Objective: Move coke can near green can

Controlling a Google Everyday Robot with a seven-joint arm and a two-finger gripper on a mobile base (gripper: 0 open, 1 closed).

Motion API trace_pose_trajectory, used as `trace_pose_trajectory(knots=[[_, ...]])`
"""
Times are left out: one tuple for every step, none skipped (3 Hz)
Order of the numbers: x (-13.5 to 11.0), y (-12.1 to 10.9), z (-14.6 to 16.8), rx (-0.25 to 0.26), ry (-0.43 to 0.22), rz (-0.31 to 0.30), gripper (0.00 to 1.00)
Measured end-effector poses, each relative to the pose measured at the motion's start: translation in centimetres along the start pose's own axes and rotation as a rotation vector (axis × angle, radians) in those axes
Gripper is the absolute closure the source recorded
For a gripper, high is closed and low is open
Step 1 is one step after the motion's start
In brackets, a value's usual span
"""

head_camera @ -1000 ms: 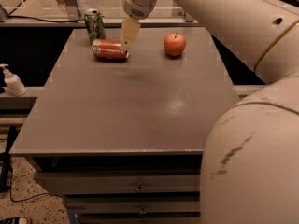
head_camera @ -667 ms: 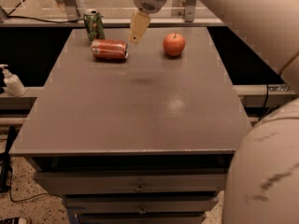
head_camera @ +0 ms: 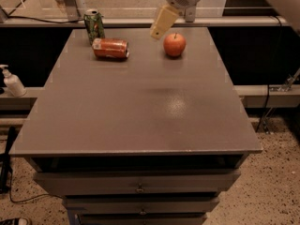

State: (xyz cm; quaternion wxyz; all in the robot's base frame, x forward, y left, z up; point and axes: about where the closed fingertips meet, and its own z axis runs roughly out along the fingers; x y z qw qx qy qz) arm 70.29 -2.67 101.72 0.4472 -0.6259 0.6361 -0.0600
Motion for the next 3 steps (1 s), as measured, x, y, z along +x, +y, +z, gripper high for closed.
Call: trace_pose_trajectory(knots=[[2.5, -0.4, -3.2, 0.032, -0.073, -0.018, 0.00], [6.0, -1.4, -6.2, 0.069, -0.135, -0.058, 0.00], [5.9, -1.3, -6.1, 0.068, -0.135, -0.056, 0.00]])
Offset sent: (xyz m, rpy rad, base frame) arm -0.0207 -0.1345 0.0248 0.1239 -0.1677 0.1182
